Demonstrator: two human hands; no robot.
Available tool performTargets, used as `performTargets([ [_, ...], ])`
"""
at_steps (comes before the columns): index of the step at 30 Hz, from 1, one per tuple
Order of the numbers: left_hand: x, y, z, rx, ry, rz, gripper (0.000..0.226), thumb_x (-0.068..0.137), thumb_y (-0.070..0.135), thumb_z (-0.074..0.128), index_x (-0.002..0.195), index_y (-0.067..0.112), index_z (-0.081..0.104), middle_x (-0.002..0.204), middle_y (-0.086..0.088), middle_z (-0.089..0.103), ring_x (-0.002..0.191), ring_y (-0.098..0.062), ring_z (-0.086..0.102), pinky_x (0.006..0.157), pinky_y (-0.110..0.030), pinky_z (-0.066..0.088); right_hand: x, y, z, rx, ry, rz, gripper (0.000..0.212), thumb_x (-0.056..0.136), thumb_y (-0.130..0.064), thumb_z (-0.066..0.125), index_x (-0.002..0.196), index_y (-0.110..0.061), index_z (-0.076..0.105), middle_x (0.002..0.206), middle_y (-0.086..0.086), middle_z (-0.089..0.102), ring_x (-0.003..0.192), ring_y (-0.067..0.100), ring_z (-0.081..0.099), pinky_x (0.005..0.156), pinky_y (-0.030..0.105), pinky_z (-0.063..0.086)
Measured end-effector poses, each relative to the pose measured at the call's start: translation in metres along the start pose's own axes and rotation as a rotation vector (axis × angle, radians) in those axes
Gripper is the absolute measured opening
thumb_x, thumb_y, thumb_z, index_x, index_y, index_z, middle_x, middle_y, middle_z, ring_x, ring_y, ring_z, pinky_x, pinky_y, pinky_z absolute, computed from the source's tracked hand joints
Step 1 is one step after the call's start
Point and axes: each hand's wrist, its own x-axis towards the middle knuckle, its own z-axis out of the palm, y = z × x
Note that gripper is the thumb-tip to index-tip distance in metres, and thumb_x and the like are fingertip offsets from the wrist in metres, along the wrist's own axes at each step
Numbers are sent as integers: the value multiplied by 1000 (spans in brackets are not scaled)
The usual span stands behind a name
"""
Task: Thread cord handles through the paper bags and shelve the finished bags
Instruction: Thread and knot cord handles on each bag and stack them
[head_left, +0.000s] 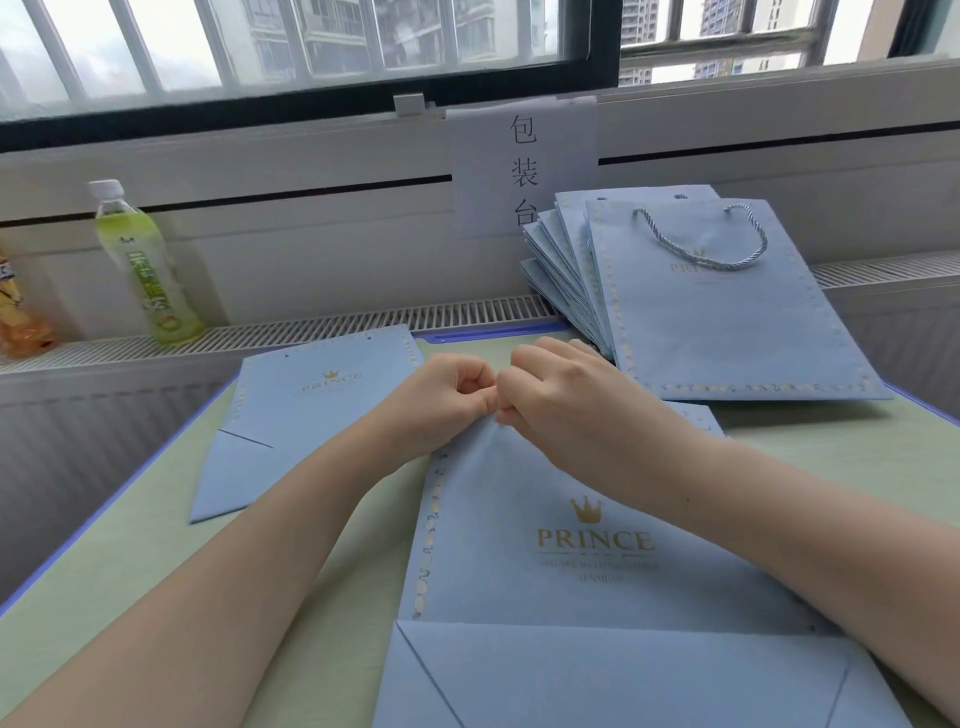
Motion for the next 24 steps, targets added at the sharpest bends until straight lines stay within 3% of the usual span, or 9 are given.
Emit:
performTargets([
  [4,-1,1,1,-43,-27,-55,28,90,7,53,63,13,52,57,1,41,50,-6,34,46,-14,28,-1,-1,4,-55,-27,-36,34,60,0,80,66,-11,48,63,3,47,58,17,31,54,25,29],
  [6,-1,1,1,-56,-54,-90,15,83,12,55,70,4,56,65,-6,46,64,-16,40,57,-24,34,0,-3,4,-4,-49,-70,29,64,-1,77,66,-10,50,64,4,49,56,19,39,54,28,38],
  [9,0,2,0,-75,-82,-106,41,62,22,48,88,-8,59,76,-13,53,73,-20,44,67,-36,35,0,-6,4,175,-89,-40,17,76,-15,65,66,-6,55,65,6,54,56,24,49,53,33,46],
  [11,1,0,0,-87,-100,-109,45,60,21,48,91,-9,60,77,-17,56,75,-21,48,70,-37,38,1,-10,3,256,-133,38,16,78,-15,65,69,-4,57,69,6,57,60,24,50,56,32,44],
  [14,0,0,-3,-130,-114,-116,38,71,27,57,90,-5,65,84,-23,61,78,-20,52,74,-36,40,4,-9,-3,425,-185,257,14,86,-20,65,82,-6,64,78,0,57,72,17,47,65,30,36],
  [17,1,-3,-4,-204,-114,-134,25,88,26,63,73,6,64,74,-11,59,73,-20,51,68,-30,38,2,-2,-4,598,-137,429,10,87,-25,66,80,-17,67,72,-11,61,71,7,54,68,24,42],
  [20,3,-6,-5,-279,-138,-157,24,92,19,59,69,11,62,66,-1,60,62,-12,54,60,-21,41,0,4,-2,624,-134,461,10,86,-26,66,76,-23,65,71,-14,63,72,3,56,66,19,43],
  [24,0,-3,-10,-347,-210,-187,20,89,15,60,71,7,61,63,1,64,57,-9,60,54,-17,46,1,1,-2,461,-126,357,15,88,-23,63,79,-12,63,76,-5,58,72,13,50,66,27,40],
])
